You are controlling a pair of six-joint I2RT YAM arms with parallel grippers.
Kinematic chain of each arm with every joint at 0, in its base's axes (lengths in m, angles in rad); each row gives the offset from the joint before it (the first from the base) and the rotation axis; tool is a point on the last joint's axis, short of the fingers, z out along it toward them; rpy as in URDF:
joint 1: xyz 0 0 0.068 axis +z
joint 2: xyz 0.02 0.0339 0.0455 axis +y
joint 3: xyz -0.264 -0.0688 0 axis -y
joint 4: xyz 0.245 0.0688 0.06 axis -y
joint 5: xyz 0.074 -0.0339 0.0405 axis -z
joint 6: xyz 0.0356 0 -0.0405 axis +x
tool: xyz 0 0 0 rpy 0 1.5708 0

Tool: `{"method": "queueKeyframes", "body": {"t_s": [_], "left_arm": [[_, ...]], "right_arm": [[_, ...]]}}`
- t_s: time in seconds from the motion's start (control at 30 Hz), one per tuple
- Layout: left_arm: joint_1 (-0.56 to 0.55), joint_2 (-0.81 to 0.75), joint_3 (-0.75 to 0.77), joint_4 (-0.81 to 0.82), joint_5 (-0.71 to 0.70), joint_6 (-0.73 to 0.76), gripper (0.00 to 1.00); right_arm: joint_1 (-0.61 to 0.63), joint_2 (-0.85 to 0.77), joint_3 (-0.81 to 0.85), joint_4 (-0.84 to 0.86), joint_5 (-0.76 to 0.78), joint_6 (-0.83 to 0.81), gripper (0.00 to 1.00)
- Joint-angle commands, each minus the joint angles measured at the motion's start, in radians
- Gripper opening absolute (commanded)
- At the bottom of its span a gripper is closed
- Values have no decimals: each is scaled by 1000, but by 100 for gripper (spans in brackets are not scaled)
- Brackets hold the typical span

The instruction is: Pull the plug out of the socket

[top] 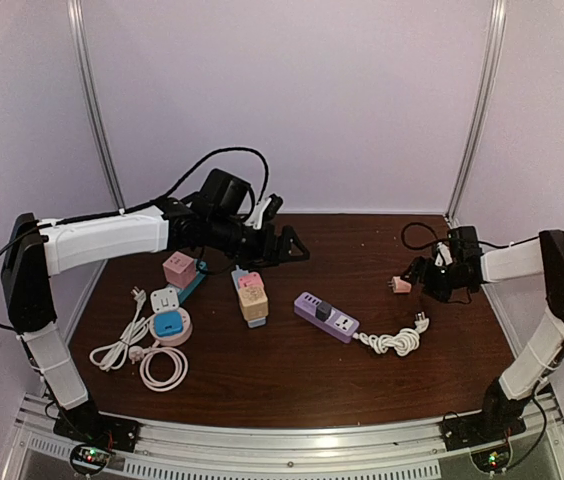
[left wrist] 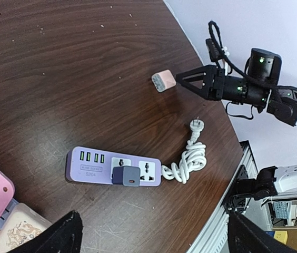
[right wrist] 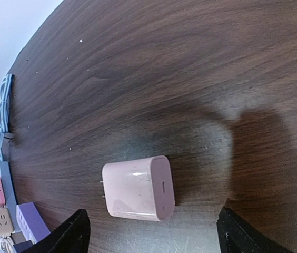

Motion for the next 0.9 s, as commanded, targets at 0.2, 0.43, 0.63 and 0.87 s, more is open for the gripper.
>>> {"method": "queueKeyframes", "body": {"t_s": [0.2, 0.43, 0.63, 0.87], "left_arm": [[-4, -4, -28, 37, -61, -28, 98], [-4, -40, -60, 42, -145, -67, 98], [-4, -86, -106, 52, -214, -104, 98], [-4, -154, -175, 79, -265, -142, 98]], "right_arm": [[258, -141, 142, -294, 401, -144, 88], [418, -164, 151, -235, 308, -221, 82], [540, -160, 192, -208, 247, -334, 70], [661, -113, 214, -215, 244, -380, 60]]}}
